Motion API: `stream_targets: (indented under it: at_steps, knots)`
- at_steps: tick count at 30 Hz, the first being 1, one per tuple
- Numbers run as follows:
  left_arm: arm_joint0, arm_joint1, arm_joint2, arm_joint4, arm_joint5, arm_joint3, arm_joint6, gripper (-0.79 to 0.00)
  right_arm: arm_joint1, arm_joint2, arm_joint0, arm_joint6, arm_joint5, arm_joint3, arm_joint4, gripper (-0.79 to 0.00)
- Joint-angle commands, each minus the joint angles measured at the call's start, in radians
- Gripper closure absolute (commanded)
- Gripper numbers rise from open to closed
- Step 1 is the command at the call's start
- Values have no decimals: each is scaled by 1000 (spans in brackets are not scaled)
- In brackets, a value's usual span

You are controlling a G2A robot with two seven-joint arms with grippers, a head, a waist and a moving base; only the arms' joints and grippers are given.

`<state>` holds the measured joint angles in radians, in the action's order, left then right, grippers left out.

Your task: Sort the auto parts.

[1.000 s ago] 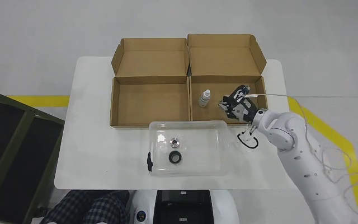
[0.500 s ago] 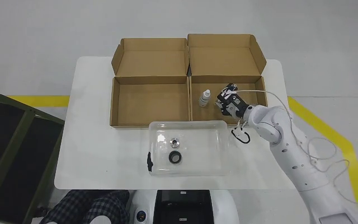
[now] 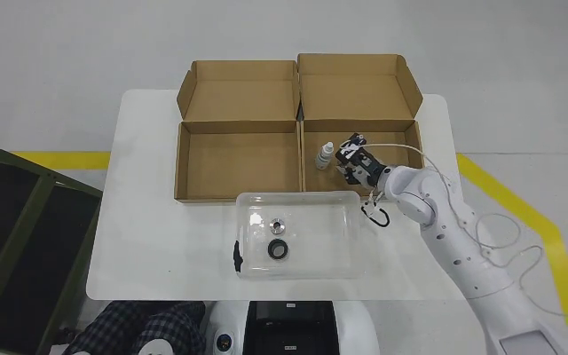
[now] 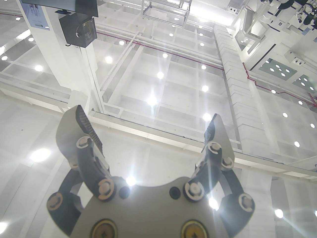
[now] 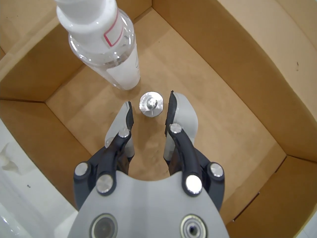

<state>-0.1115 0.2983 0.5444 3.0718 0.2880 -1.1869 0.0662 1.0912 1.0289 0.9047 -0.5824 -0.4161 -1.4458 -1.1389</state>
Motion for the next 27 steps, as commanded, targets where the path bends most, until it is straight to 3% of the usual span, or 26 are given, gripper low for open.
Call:
stream_targets:
  at_steps: [1,11,13,20,27]
  knots:
    - [0,0,0,0,0,0,0,-785,1,0,-1,7,3,-7,-5,-329]
    - [0,0,0,0,0,0,0,-785,-18,89,74,27,0,-134,-26,-385]
    - [0,0,0,0,0,0,0,-785,-26,118,103,28,-14,-187,-31,-483]
    - [0,0,0,0,0,0,0,-785,-50,205,236,32,-80,-399,-48,-471]
    - [0,0,0,0,0,0,0,-785,-66,232,365,61,-180,-568,-60,-600]
